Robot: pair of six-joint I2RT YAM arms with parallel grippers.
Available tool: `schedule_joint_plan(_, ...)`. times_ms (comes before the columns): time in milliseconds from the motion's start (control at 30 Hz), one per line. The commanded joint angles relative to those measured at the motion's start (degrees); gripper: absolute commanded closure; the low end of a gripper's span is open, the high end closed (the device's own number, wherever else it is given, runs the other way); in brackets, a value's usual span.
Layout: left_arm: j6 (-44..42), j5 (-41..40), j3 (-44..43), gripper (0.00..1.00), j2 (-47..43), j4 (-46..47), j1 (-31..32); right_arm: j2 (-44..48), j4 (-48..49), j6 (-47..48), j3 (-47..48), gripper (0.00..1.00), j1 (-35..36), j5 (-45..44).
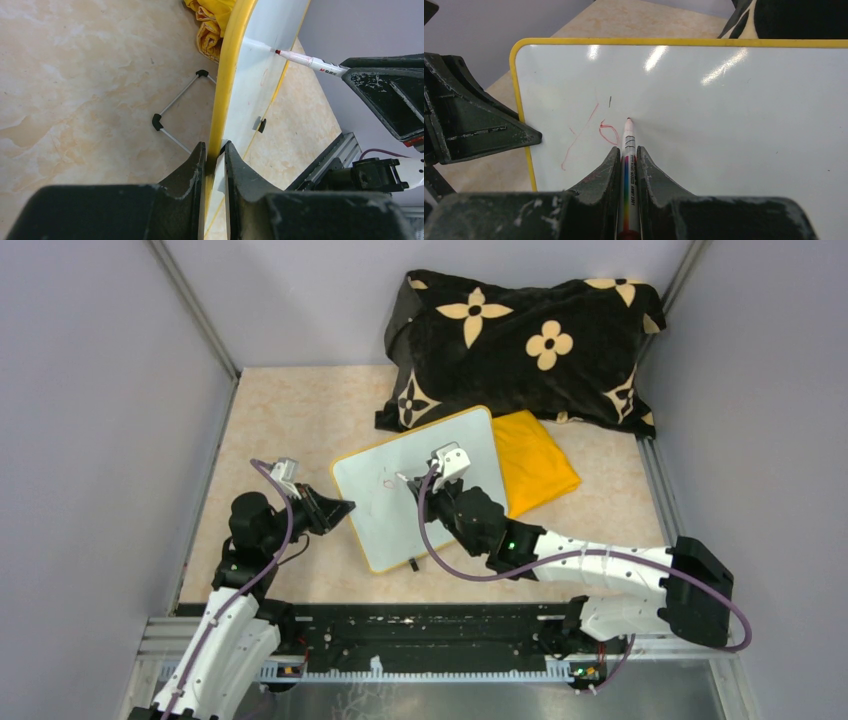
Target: Write a sentence on the whiteboard
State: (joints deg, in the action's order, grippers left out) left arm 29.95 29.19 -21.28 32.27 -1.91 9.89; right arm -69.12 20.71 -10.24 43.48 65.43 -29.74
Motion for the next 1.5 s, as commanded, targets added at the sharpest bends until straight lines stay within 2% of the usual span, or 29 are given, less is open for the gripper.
schedule_joint_plan(0,-0.2,-0.9,0.1,1.00,-0.5,0.9,-0.2,0.1,0.9,-0.7,-0.6,1.00,-0.6,-0.1)
schedule_joint_plan(867,-0.2,-0.6,0.1,1.00,-0.5,0.9,-0.2,3.1,-3.0,-2.5,-3.8,1.00,-1.5,-3.2)
schedule_joint_plan(1467,-0.2,0.4,0.3,1.00,-0.5,1.1,-0.2,0.5,-1.5,-0.1,0.7,1.00,-2.4,-2.3)
